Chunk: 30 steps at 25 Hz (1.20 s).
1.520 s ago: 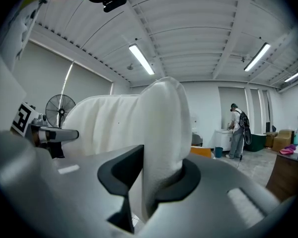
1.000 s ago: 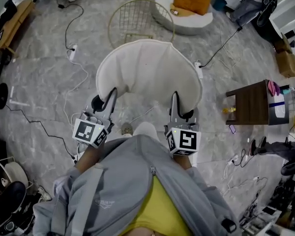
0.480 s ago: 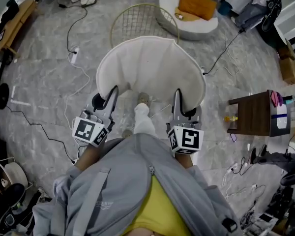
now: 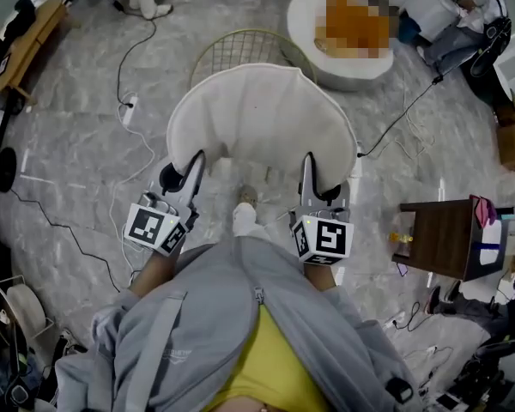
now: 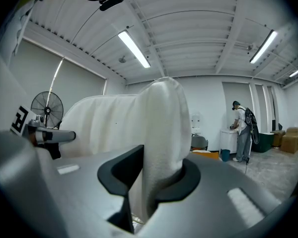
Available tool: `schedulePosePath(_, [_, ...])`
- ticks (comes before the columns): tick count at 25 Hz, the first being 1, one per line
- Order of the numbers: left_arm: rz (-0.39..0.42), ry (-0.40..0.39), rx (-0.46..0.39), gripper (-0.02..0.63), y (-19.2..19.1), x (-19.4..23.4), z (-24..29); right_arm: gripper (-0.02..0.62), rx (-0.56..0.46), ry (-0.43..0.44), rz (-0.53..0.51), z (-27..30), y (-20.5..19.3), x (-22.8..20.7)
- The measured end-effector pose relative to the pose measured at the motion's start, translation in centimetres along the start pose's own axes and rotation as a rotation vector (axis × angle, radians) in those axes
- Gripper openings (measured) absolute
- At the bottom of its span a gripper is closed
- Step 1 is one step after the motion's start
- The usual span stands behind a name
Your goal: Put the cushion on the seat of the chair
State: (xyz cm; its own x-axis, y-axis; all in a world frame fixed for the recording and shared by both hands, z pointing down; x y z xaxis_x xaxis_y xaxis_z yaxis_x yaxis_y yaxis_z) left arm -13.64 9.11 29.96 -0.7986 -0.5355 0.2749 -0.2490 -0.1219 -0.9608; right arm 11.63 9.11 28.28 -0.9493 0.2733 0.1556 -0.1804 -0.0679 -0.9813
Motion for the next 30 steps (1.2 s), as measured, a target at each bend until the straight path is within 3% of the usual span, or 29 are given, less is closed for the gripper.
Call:
schedulePosePath(10, [-0.028, 0.072, 0.030, 0.064, -0.7, 5.4, 11.5, 0.075, 0.026, 0.081, -0.003, 12.9, -1.1, -5.6])
schedulePosePath(16, [-0.057, 0.099, 0.040, 0.064, -2.4, 8.6, 15.8, 0.075, 0.065, 0.131, -0.016, 19.0, -2.4, -7.5])
schedulePosePath(30, [-0.125, 0.067, 0.159, 0.064, -5.0, 12.1, 19.5, 0.075, 0.189, 0.098, 0.028, 22.4, -5.7, -7.9])
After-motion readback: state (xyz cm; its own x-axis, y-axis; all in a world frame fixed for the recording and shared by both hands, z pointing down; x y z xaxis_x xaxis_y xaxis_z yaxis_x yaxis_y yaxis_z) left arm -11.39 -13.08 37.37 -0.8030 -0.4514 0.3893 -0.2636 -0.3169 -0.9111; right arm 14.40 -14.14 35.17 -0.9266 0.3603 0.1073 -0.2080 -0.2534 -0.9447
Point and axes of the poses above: the fingertips, and each gripper's own axes: z forward along the fingers, x to its left, y out of its top, the point moved 4 cm from there along -z, backward along the fingers, and after that the axes turned 5 degrees about -z, right-handed, at the moved point
